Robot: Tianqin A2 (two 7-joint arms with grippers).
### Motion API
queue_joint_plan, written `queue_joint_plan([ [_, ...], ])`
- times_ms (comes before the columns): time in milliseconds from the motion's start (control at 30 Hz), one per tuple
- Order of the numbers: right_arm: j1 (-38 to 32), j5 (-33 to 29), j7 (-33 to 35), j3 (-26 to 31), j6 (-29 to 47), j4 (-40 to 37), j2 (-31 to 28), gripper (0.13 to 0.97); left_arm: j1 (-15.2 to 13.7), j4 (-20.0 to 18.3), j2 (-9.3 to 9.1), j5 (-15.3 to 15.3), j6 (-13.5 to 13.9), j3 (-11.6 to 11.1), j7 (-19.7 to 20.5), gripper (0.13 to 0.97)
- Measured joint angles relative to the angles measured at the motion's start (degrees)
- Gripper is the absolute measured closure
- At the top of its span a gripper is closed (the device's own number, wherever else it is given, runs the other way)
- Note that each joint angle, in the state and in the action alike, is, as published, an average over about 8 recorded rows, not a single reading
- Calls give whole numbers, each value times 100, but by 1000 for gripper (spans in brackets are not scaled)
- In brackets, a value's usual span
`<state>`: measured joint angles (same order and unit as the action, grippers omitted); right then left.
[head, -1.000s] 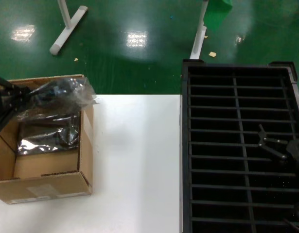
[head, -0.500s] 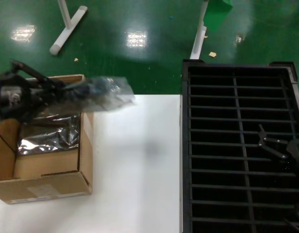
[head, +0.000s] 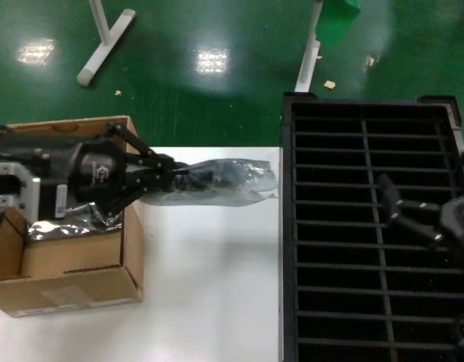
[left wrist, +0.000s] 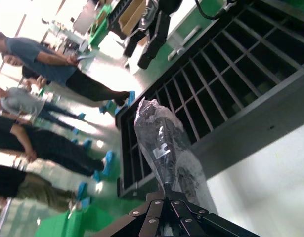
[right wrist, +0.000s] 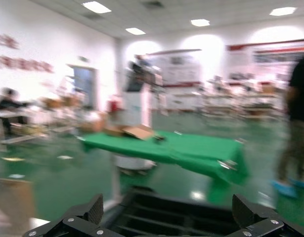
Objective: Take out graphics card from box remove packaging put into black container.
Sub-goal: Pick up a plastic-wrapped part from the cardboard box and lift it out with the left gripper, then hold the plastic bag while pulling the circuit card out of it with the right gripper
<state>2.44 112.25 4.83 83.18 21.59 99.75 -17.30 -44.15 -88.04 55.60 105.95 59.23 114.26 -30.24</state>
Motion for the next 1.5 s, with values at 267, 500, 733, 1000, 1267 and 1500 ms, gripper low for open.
queue_joint_plan([
  [267,252,589,379,46,1573,77,-414,231,-249,384,-523,-190,452,-29,-267,955],
  [500,69,757,432,441,2345,-264,-675,289,-223,438,-660,-238,741,-147,-386,955],
  [733,-239,772,292,814,2464,-502,-622,429,-100,260,-706,-289,873,-260,-338,955],
  [1000,-392,792,266,991,2501,-697,-559,614,-55,145,-821,-403,931,-292,-264,955],
  [1267,-359,833,338,948,2566,-858,-631,773,-97,235,-977,-535,961,-266,-302,955],
  [1500,-330,867,375,885,2601,-955,-697,850,-134,381,-1075,-599,990,-269,-397,955],
])
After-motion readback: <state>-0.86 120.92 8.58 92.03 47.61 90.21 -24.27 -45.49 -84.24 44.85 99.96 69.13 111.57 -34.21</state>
